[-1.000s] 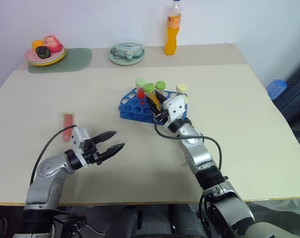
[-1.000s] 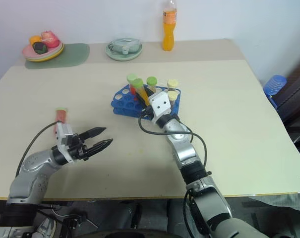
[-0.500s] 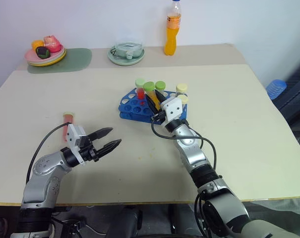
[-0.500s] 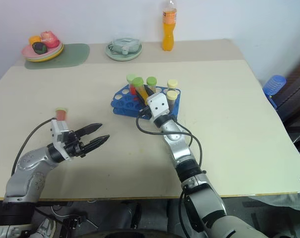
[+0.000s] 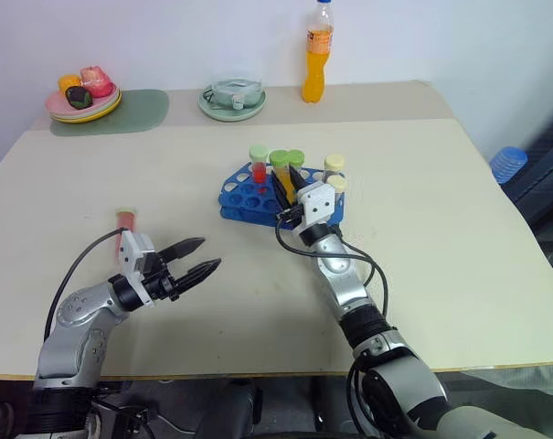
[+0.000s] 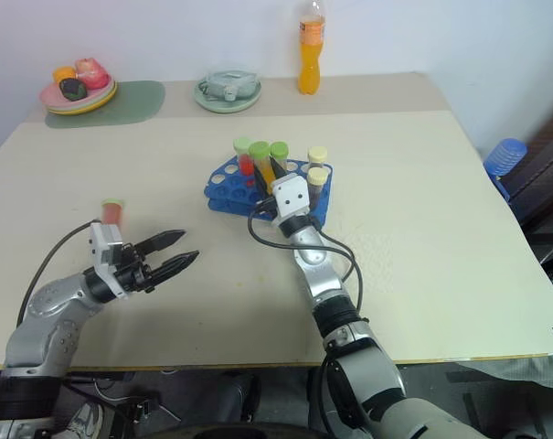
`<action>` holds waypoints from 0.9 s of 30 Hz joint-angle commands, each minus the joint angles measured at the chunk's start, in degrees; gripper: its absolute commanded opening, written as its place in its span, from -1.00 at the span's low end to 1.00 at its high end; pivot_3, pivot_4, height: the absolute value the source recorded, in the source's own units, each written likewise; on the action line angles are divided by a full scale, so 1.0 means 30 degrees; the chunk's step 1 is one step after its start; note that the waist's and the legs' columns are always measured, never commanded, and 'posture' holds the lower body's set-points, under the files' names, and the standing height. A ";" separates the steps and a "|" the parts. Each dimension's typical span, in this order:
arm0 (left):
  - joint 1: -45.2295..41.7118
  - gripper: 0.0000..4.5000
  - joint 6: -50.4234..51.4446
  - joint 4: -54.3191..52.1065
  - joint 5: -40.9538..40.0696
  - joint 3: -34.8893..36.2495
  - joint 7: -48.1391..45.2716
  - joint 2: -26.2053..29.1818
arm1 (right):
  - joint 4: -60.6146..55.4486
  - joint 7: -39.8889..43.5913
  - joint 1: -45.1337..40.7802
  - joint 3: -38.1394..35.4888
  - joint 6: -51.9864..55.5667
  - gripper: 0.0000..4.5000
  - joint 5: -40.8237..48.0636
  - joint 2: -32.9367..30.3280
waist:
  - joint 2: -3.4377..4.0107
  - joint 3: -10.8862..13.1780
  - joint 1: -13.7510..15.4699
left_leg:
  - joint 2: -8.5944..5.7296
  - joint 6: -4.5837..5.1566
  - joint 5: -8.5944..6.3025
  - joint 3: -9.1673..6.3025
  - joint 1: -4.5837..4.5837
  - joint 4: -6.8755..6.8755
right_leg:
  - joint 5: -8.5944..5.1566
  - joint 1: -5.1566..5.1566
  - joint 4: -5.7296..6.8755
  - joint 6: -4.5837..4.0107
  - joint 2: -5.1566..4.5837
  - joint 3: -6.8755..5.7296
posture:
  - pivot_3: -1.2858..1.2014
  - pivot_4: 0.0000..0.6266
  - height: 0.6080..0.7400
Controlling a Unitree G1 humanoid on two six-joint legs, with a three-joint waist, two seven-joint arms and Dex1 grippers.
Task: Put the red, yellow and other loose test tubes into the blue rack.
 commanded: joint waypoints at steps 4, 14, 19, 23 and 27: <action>0.0070 0.39 0.0060 -0.0760 -0.0910 0.1104 0.0780 -0.0105 | 0.1176 -0.1823 0.0143 -0.0447 -0.1197 -0.61 -0.1095 -0.0080 | 0.0001 -0.0001 0.0082 | -0.0004 0.0000 0.0000 -0.0003 0.0008 0.0003 | 0.0000 0.0007 0.0000 0.0000 0.0000 0.0000 | 0.03 -0.52 1.00; 0.0093 0.39 0.0263 -0.0852 -0.1318 0.1452 0.1313 -0.0064 | 0.1908 -0.1790 0.0200 -0.0705 -0.1888 -0.61 -0.0412 0.0318 | 0.0001 -0.0001 0.0087 | -0.0008 0.0000 0.0000 -0.0007 0.0015 0.0003 | 0.0000 0.0022 -0.0001 0.0000 -0.0002 0.0000 | 0.03 -0.52 1.00; 0.0085 0.39 0.0321 -0.0971 -0.1384 0.1471 0.1493 -0.0015 | 0.1717 -0.1390 0.0302 -0.0766 -0.1875 0.39 -0.0002 0.0472 | 0.0002 0.0000 -0.0016 | -0.0008 0.0000 0.0000 -0.0006 0.0014 0.0001 | 0.0000 0.0021 -0.0001 0.0000 -0.0001 0.0000 | 0.03 -0.52 1.00; -0.0020 0.39 0.0367 -0.1019 -0.1402 0.1461 0.1666 -0.0067 | 0.1531 -0.2099 0.0264 -0.0527 -0.2181 0.98 -0.1144 0.0183 | 0.0004 0.0001 0.0013 | 0.0006 -0.0006 0.0003 -0.0007 0.0015 -0.0004 | -0.0001 0.0017 0.0001 -0.0001 0.0016 0.0003 | 0.03 -0.52 1.00; -0.0179 0.39 0.0362 -0.0957 -0.1414 0.1420 0.1797 -0.0161 | 0.1361 -0.2386 0.0199 -0.0180 -0.2597 0.98 -0.2137 -0.0305 | 0.0004 0.0001 -0.0015 | -0.0006 -0.0005 0.0003 -0.0005 0.0015 -0.0001 | -0.0001 0.0014 0.0001 -0.0001 0.0010 0.0005 | 0.03 -0.52 1.00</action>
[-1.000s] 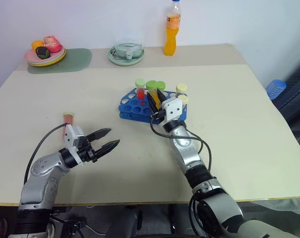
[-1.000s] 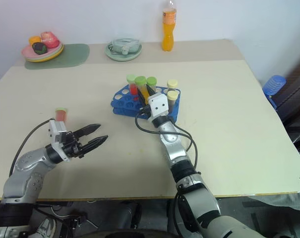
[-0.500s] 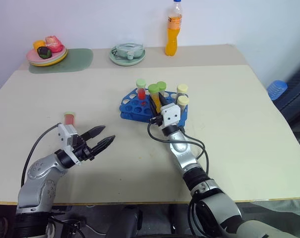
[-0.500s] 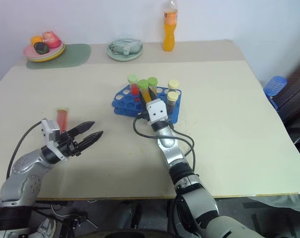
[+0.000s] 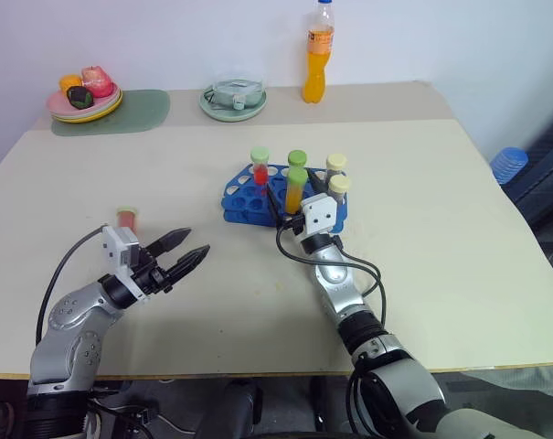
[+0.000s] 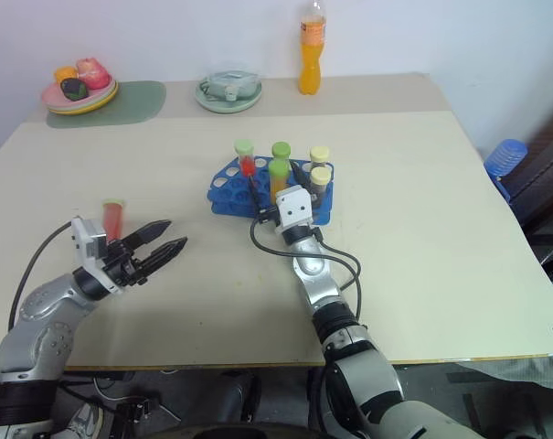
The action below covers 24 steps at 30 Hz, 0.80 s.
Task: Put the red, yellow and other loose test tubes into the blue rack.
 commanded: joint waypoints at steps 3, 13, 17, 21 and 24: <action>-0.0310 0.39 -0.0116 -0.0397 -0.0261 0.0406 0.0039 0.0029 | -0.0816 0.0018 0.0100 0.0223 -0.0823 0.98 -0.0552 -0.0382 | 0.0000 0.0000 -0.0052 | 0.0009 -0.0004 0.0002 0.0001 0.0000 -0.0004 | 0.0000 -0.0003 0.0002 0.0000 0.0006 0.0002 | 0.03 -0.52 1.00; -0.0347 0.39 0.0364 -0.0558 -0.0468 0.1052 0.1608 -0.0415 | -0.6134 0.5302 0.2742 0.1707 0.1265 0.98 0.1063 -0.2885 | -0.0002 -0.0001 -0.0028 | 0.0010 -0.0002 0.0001 0.0004 -0.0001 -0.0005 | 0.0000 -0.0003 -0.0002 0.0000 0.0002 0.0007 | 0.03 -0.52 1.00; -0.0491 0.39 0.0978 -0.0914 -0.0475 0.1502 0.3357 -0.0662 | -0.9580 0.7951 0.4307 0.1633 0.4941 0.98 0.3225 -0.4183 | -0.0002 -0.0001 0.0046 | 0.0011 -0.0001 0.0000 0.0004 -0.0004 -0.0005 | 0.0000 -0.0001 -0.0006 0.0000 -0.0002 0.0009 | 0.03 -0.52 1.00; -0.0479 0.39 0.2268 -0.2086 0.1454 0.1798 0.7886 -0.0997 | -1.3089 0.9451 0.5686 0.0854 0.9233 0.98 0.4436 -0.6264 | -0.0009 -0.0004 0.0150 | 0.0006 0.0001 -0.0001 0.0003 -0.0013 -0.0002 | 0.0000 -0.0002 -0.0012 0.0000 -0.0019 0.0012 | 0.03 -0.52 1.00; -0.0732 0.39 0.3560 -0.2632 0.3357 0.1886 1.1032 -0.0789 | -1.6231 1.1430 0.6979 0.0327 1.3333 0.98 0.6138 -0.8716 | -0.0010 -0.0004 0.0248 | -0.0001 0.0004 -0.0003 0.0002 -0.0022 0.0000 | 0.0000 0.0000 -0.0020 0.0000 -0.0029 0.0012 | 0.03 -0.52 1.00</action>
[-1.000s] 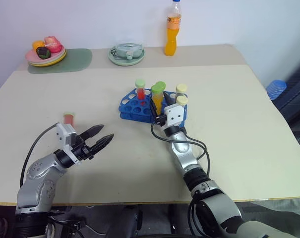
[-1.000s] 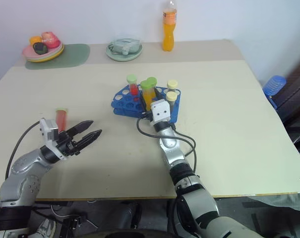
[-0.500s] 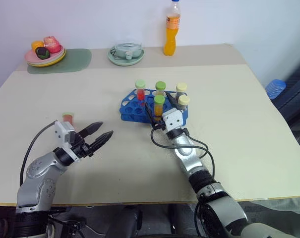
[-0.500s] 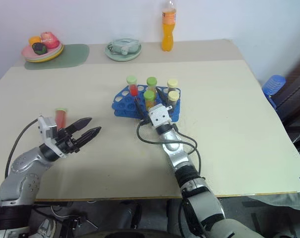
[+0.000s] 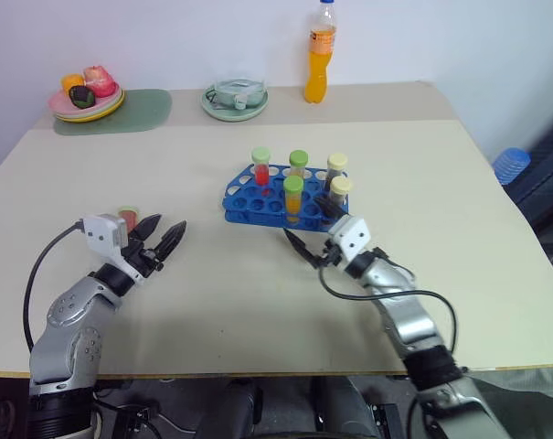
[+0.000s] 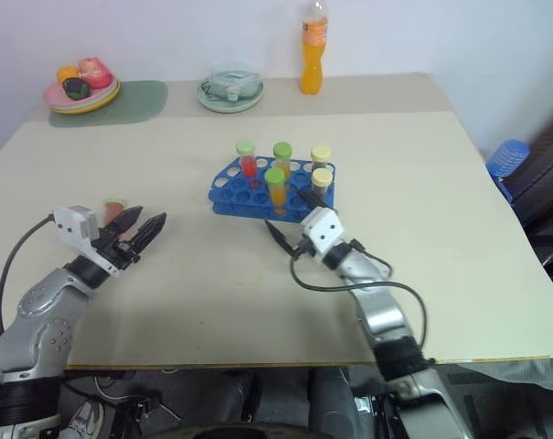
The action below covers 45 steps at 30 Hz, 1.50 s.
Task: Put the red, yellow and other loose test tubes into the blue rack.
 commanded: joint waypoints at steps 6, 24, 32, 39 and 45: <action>-0.3609 0.39 0.9479 -0.2285 -0.2971 0.3700 0.8274 -0.0069 | -0.7865 0.5103 0.1267 -0.2738 0.7604 0.98 0.5998 -0.5488 | -0.0032 0.0016 0.0017 | 0.0010 0.0003 -0.0002 -0.0006 -0.0030 0.0013 | 0.0000 -0.0010 -0.0007 0.0001 -0.0024 0.0002 | 0.03 -0.52 1.00; -1.5675 0.39 2.4536 0.8469 -0.0482 0.5181 1.3539 0.3399 | -0.9942 0.7449 -0.1133 -0.3103 1.0905 0.98 0.8914 -0.6708 | -0.0122 0.0017 -0.0024 | -0.0019 -0.0002 0.0000 -0.0019 -0.0055 0.0026 | 0.0001 -0.0056 0.0019 0.0006 -0.0037 -0.0028 | 0.03 -0.52 1.00; -1.8267 0.39 2.4045 1.2034 0.2419 0.5108 1.3749 0.2626 | -0.9835 0.7146 -0.1666 -0.2955 1.1163 0.98 0.8790 -0.6486 | -0.0134 0.0015 -0.0014 | -0.0026 -0.0003 0.0000 -0.0017 -0.0064 0.0039 | 0.0002 -0.0058 0.0023 0.0007 -0.0042 -0.0030 | 0.03 -0.52 1.00; -1.9723 0.39 2.2625 1.6366 0.4371 0.3985 1.2933 0.3197 | -0.9830 0.6879 -0.1945 -0.2891 1.1402 0.98 0.8794 -0.6401 | -0.0135 0.0015 -0.0084 | -0.0023 -0.0005 0.0001 -0.0015 -0.0065 0.0029 | 0.0002 -0.0078 0.0036 0.0008 -0.0042 -0.0029 | 0.03 -0.52 1.00; -2.0095 0.39 2.0802 1.9211 0.5428 0.2353 1.1547 0.3759 | -1.0102 0.7034 -0.1914 -0.2922 1.1762 0.98 0.9068 -0.6486 | -0.0137 0.0014 -0.0042 | -0.0028 -0.0005 0.0002 -0.0015 -0.0069 0.0035 | 0.0002 -0.0079 0.0043 0.0008 -0.0046 -0.0029 | 0.03 -0.52 1.00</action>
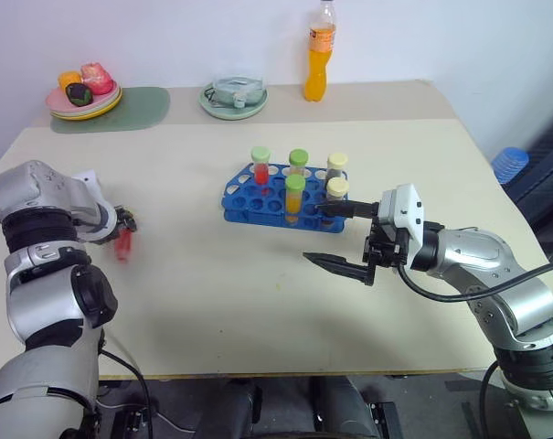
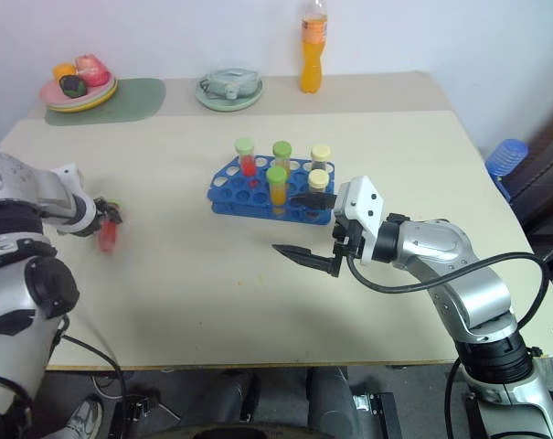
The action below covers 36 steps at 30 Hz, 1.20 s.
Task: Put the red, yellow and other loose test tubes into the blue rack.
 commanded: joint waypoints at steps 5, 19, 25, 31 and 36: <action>-0.0553 0.39 -0.2308 0.1854 0.1096 -0.2073 -0.2162 0.0820 | -0.0977 0.0426 -0.0140 -0.0250 0.0390 0.98 0.0672 -0.0128 | 0.0002 -0.0002 0.0006 | -0.0007 -0.0001 0.0001 -0.0001 0.0002 0.0003 | 0.0000 0.0001 0.0013 0.0001 -0.0007 0.0000 | 0.03 -0.52 1.00; -0.0574 -0.37 -0.3216 0.3207 0.1917 -0.3411 -0.3800 0.1269 | -0.0799 0.0494 0.0129 -0.0476 0.0437 1.00 0.0856 -0.0064 | 0.0012 -0.0019 -0.0064 | -0.0007 -0.0014 0.0010 0.0001 0.0018 0.0015 | 0.0000 0.0004 0.0059 0.0001 -0.0003 0.0006 | 0.03 -0.52 1.00; -0.0233 -0.66 -0.2558 0.2663 0.1851 -0.2929 -0.3625 0.1244 | -0.0844 0.0440 0.0180 -0.0425 0.0460 1.00 0.0783 -0.0090 | 0.0012 -0.0019 -0.0079 | -0.0003 -0.0017 0.0011 0.0009 0.0014 0.0014 | 0.0000 -0.0019 0.0079 0.0001 -0.0001 0.0014 | 0.03 -0.52 1.00; 0.4444 -0.66 -0.2097 -0.7883 -0.0396 -0.3028 -0.6928 0.1772 | -0.0710 0.0452 0.0178 -0.0291 0.0363 1.00 0.0632 -0.0034 | 0.0012 -0.0020 -0.0272 | -0.0003 -0.0015 0.0009 0.0010 0.0008 -0.0013 | 0.0001 -0.0077 0.0094 -0.0001 -0.0003 0.0036 | 0.03 -0.52 1.00; 1.0436 -0.66 -0.6868 -1.8256 -0.2665 -0.1960 -1.0341 0.1088 | -0.0471 0.0489 0.0193 -0.0314 0.0217 1.00 0.0471 0.0041 | 0.0008 -0.0018 0.0006 | -0.0001 -0.0017 0.0008 0.0008 -0.0026 0.0009 | 0.0011 -0.0118 0.0098 -0.0018 -0.0014 0.0040 | 0.03 -0.52 1.00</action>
